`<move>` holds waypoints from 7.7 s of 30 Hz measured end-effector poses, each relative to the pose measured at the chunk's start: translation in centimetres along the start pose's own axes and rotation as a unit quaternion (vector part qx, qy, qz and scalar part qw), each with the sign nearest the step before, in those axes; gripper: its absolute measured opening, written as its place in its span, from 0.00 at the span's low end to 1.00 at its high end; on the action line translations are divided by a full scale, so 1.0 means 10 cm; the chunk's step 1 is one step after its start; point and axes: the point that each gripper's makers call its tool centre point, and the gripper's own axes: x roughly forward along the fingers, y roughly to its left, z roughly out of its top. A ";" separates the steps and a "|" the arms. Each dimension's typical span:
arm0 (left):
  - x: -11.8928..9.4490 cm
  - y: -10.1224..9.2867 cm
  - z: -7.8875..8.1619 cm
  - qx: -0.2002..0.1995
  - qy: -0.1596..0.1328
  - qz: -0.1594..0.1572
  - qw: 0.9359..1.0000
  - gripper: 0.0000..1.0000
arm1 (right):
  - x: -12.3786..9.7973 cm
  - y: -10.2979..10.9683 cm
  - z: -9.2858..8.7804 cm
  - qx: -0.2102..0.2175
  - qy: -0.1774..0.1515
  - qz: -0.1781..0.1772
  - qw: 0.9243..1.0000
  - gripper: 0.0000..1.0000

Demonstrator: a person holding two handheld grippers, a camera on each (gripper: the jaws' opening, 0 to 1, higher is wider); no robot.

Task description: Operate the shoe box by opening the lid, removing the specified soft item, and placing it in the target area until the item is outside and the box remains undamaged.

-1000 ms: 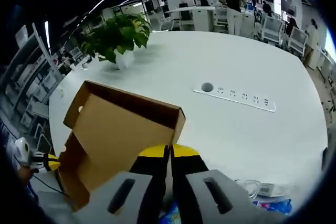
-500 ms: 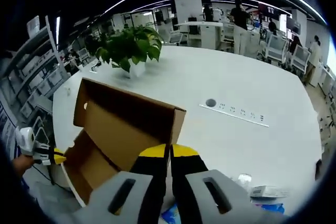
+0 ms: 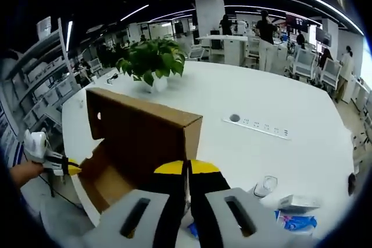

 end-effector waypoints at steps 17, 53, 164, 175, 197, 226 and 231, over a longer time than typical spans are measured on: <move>-0.01 0.01 0.00 -0.017 -0.004 -0.011 1.000 0.05 | -0.28 0.22 -0.25 -0.035 -0.041 -0.012 0.998 0.00; -0.50 -0.17 0.69 0.084 -0.093 -0.021 0.992 0.26 | -0.48 0.52 -0.90 -0.092 -0.081 0.018 0.992 0.11; 0.07 -0.15 0.08 0.153 0.002 -0.067 0.986 0.31 | -0.18 0.73 -1.72 -0.129 0.033 0.071 0.988 0.30; 0.15 -0.15 0.15 0.150 0.003 -0.067 0.986 0.31 | -0.09 0.67 -1.67 -0.126 0.034 0.066 0.989 0.31; 0.48 -0.11 0.47 0.154 0.000 -0.072 0.985 0.31 | 0.19 0.40 -1.46 -0.116 0.033 0.056 0.991 0.32; 0.53 -0.13 0.66 0.144 -0.021 -0.056 0.988 0.43 | 0.22 0.25 -1.33 -0.087 0.017 0.041 0.995 0.40; 0.39 -0.17 0.65 0.146 -0.035 -0.056 0.987 0.47 | 0.08 0.21 -1.37 -0.102 0.013 0.034 0.994 0.42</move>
